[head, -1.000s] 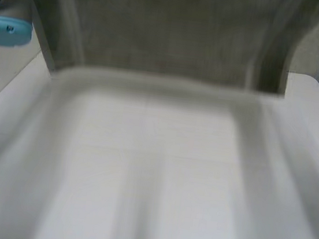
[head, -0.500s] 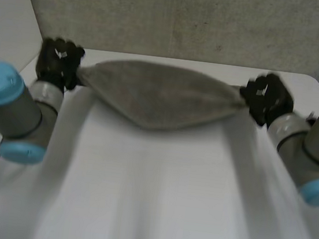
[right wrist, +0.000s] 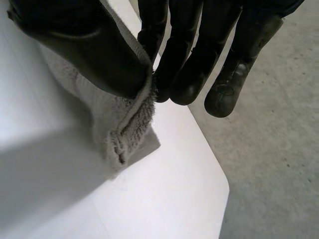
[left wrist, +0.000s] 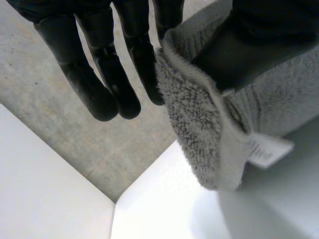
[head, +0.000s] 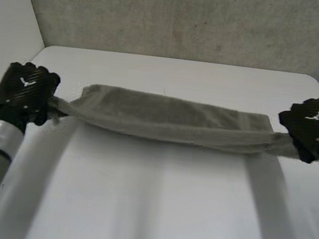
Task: Fold the towel.
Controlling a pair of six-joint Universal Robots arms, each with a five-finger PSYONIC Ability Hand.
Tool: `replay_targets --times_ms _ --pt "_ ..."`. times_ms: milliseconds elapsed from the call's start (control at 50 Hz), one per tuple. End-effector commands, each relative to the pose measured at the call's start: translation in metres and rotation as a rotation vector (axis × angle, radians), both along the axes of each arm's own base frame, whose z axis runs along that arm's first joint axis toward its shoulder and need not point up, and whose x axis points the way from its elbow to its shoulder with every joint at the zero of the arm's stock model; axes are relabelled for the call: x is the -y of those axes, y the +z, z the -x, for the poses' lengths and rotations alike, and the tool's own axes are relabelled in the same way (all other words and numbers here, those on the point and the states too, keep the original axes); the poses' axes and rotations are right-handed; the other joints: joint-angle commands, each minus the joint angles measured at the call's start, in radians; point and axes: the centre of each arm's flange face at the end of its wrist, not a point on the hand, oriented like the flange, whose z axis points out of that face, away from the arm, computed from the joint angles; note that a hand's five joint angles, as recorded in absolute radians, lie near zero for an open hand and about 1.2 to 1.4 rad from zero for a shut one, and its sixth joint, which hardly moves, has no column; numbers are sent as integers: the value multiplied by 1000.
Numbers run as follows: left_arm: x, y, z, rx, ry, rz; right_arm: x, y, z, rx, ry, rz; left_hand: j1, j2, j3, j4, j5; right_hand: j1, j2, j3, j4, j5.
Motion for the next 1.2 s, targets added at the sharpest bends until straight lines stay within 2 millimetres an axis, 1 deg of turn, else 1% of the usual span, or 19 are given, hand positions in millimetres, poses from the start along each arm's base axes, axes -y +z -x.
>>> replay_targets --times_ms 20,180,280,380,540,640,740,780,800,820,840,860,880,900,920,960,1020,1120,1200 --pt "-23 10 -11 -6 -54 -20 -6 20 15 18 -3 9 -66 -109 -155 -121 -276 58 72 58 53 47" --pt "-19 5 -9 -8 -88 -45 13 5 19 28 24 -45 -66 -109 -155 -121 -276 58 72 58 53 47" --pt "8 -17 -2 2 -96 -108 45 -18 14 23 25 -111 -66 -109 -155 -121 -276 58 72 58 53 47" --pt "57 -48 11 10 -107 -173 75 -35 3 12 25 -144 -66 -109 -155 -121 -276 58 72 58 53 47" --pt "114 -70 29 12 -67 -152 123 -59 -25 -17 16 -116 -66 -109 -155 -121 -276 58 72 58 53 47" --pt "134 -79 44 13 -82 -145 157 -85 -36 -24 -7 -71 -66 -109 -155 -121 -276 58 72 58 53 47" --pt "148 -86 56 13 -99 -137 169 -101 -47 -28 -13 -44 -66 -109 -155 -121 -276 58 72 58 53 47" --pt "153 -88 58 12 -99 -132 172 -105 -49 -29 -19 -31 -66 -109 -155 -121 -276 58 72 58 53 47" --pt "156 -89 59 11 -99 -128 173 -109 -52 -30 -23 -21 -66 -109 -155 -121 -276 -176 -162 -176 -181 -187" --pt "156 -89 59 11 -99 -128 173 -109 -52 -30 -23 -21 -66 -109 -155 -121 -276 -179 -164 -179 -184 -190" --pt "158 -91 61 11 -101 -128 175 -111 -54 -30 -31 -9 -66 -109 -155 -121 -276 -615 -600 -615 -620 -626" --pt "159 -92 63 10 -102 -127 175 -111 -54 -30 -31 -9 -423 -466 -512 -478 -633 -619 -605 -619 -624 -630" --pt "159 -92 63 10 -102 -127 176 -111 -55 -30 -41 8 -426 -470 -516 -482 -636 -994 -980 -994 -999 -1005" --pt "158 -91 63 8 -98 -126 177 -110 -55 -26 -57 28 -854 -897 -943 -909 -1064 -1164 -1149 -1164 -1169 -1175" --pt "158 -90 62 7 -87 -128 177 -110 -55 -26 -57 28 -1189 -1233 -1279 -1245 -1399 -1164 -1149 -1164 -1169 -1175" --pt "158 -88 62 4 -75 -128 178 -107 -56 -16 -86 53 -1277 -1320 -1367 -1332 -1487 -1164 -1149 -1164 -1169 -1175" --pt "152 -80 63 -4 -62 -133 176 -109 -55 -6 -98 45 -1278 -1321 -1367 -1333 -1488 -1164 -1149 -1164 -1169 -1175" --pt "134 -49 60 -43 -63 -131 146 -68 -56 99 -100 50 -1278 -1321 -1367 -1333 -1488 -1164 -1149 -1164 -1169 -1175" --pt "120 -32 55 -93 -63 -133 128 -56 -50 131 -108 32 -1278 -1321 -1367 -1333 -1488 -1164 -1149 -1164 -1169 -1175"
